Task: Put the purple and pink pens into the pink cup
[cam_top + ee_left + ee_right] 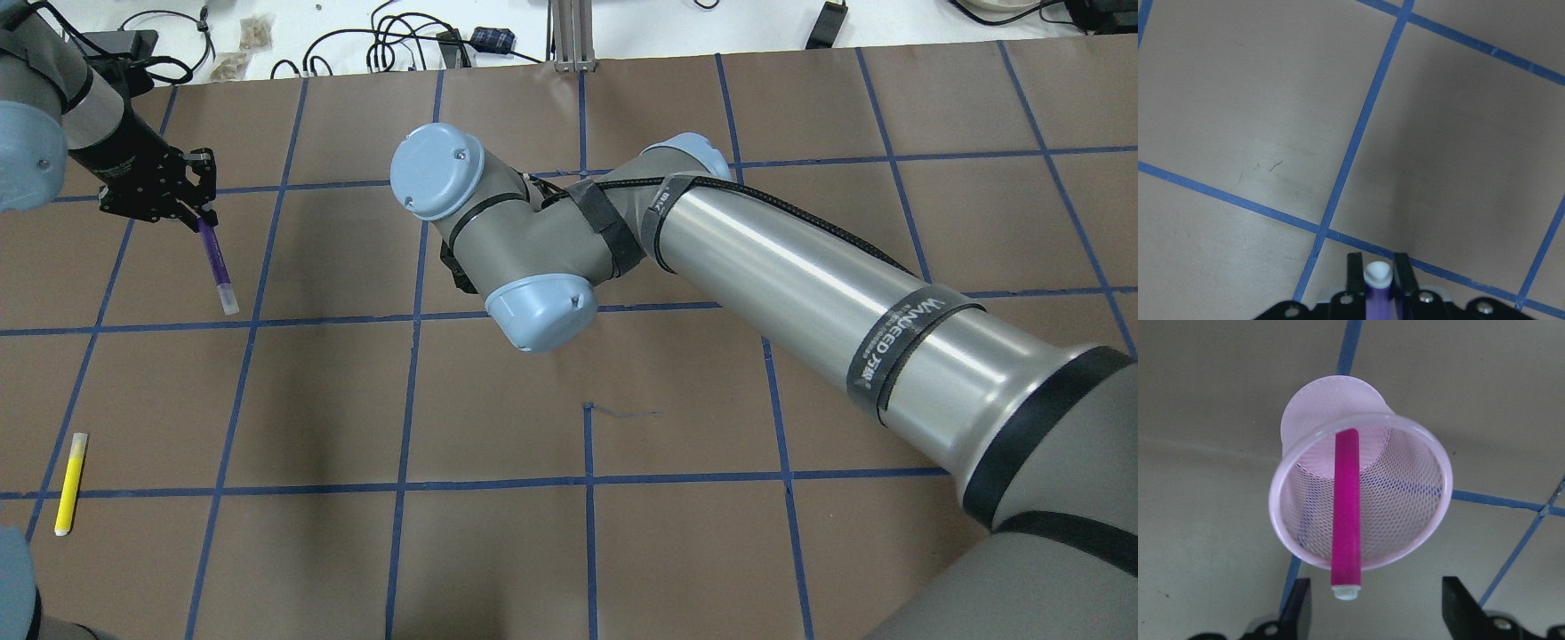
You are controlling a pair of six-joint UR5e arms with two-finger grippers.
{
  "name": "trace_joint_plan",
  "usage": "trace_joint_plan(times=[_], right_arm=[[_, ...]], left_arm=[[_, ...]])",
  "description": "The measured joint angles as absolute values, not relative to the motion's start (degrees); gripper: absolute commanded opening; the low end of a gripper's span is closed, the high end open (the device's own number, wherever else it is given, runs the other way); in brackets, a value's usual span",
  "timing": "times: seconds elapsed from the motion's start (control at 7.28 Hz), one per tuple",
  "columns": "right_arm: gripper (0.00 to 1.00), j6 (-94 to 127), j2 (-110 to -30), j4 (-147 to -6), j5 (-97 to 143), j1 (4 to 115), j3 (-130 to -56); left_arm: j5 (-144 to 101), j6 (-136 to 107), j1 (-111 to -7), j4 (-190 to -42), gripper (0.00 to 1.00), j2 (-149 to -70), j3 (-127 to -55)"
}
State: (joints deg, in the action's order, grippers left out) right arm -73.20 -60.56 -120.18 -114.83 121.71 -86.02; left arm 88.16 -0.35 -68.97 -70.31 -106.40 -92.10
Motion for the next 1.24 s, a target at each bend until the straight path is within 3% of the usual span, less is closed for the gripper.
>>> trace_joint_plan(times=[0.55, 0.96, 1.24], right_arm=[[1.00, -73.70, -69.09, -118.55, -101.85, 112.87, -85.30], [1.00, -71.73, -78.06, -106.52, -90.77, 101.38, -85.70], [1.00, -57.74, -82.84, -100.67, -88.18, 96.34, -85.71]], left_arm=[[88.29, -1.99, -73.04, -68.40, 0.00, -105.22, -91.31], [88.77, -8.37, -83.97, -56.96, 0.00, -106.00, -91.88], [88.88, -16.06, -91.43, -51.14, 0.00, -106.71, -92.12]])
